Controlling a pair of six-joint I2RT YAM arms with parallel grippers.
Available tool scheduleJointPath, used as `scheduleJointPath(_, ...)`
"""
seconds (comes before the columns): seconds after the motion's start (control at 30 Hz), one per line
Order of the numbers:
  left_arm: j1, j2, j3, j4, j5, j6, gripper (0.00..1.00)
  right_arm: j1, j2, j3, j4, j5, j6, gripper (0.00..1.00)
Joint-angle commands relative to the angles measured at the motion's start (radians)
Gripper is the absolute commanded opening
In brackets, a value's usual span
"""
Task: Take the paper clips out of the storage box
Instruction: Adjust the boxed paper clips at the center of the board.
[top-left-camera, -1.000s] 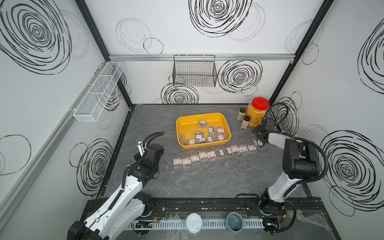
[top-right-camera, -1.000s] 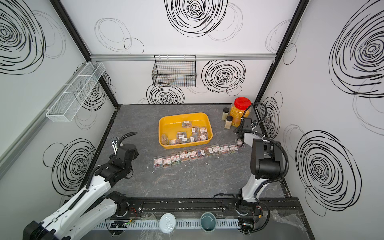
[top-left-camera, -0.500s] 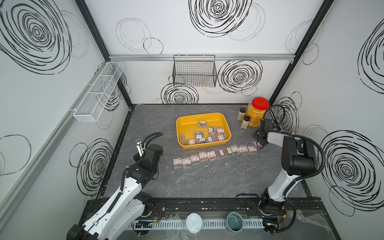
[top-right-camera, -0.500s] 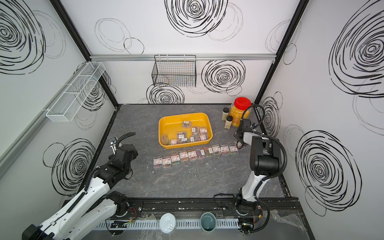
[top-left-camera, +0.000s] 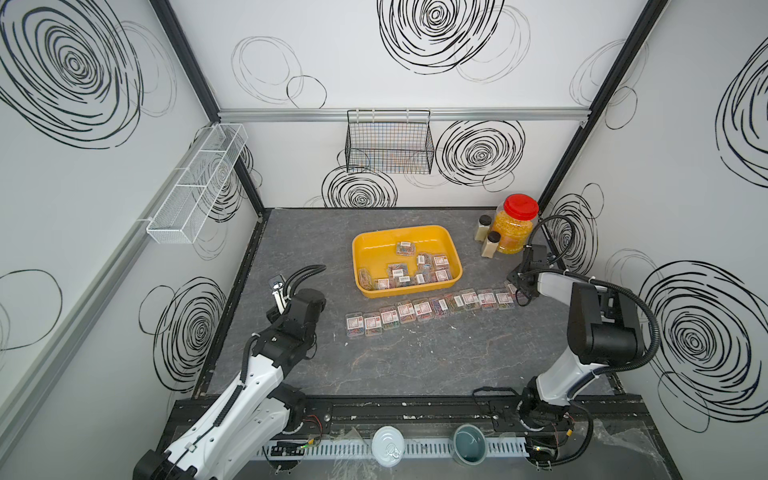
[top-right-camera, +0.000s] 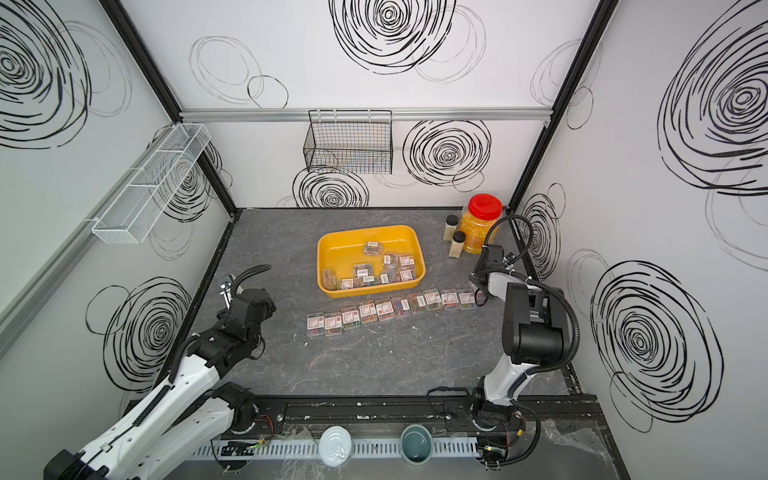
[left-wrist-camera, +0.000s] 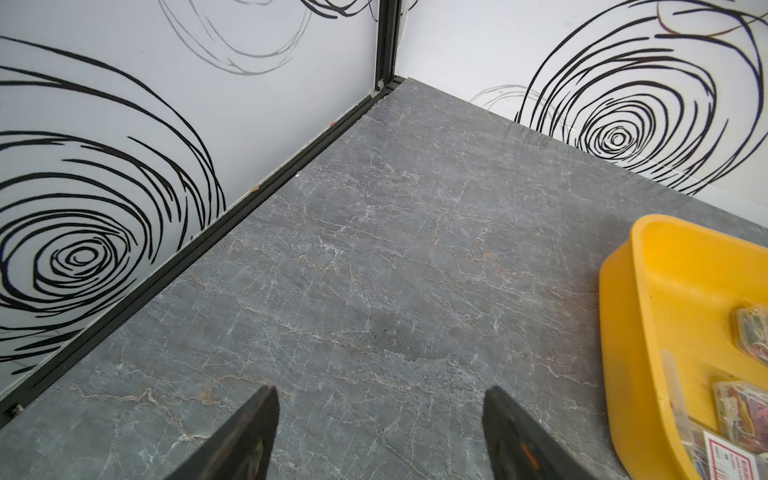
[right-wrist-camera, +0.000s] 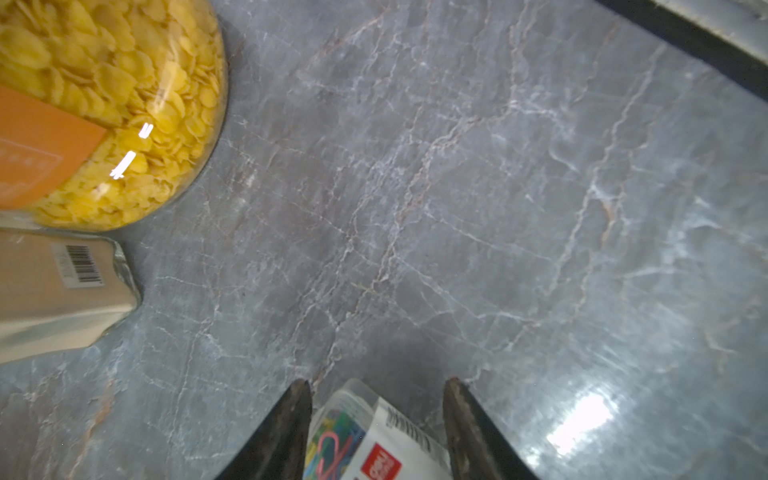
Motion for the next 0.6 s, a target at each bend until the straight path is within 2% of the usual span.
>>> scheduleJointPath(0.0,0.011,-0.009,-0.011,0.022,-0.003,-0.001,0.81,0.003,-0.054,-0.047,-0.026,-0.006,0.014,0.55)
scheduleJointPath(0.23,0.013,-0.005,-0.012,0.024,-0.001,-0.001,0.81,0.002,-0.116,-0.088,-0.026,0.024,0.014,0.56)
scheduleJointPath(0.57,0.013,-0.003,-0.011,0.025,0.002,0.000,0.82,0.004,-0.227,-0.125,0.005,-0.010,0.012,0.59)
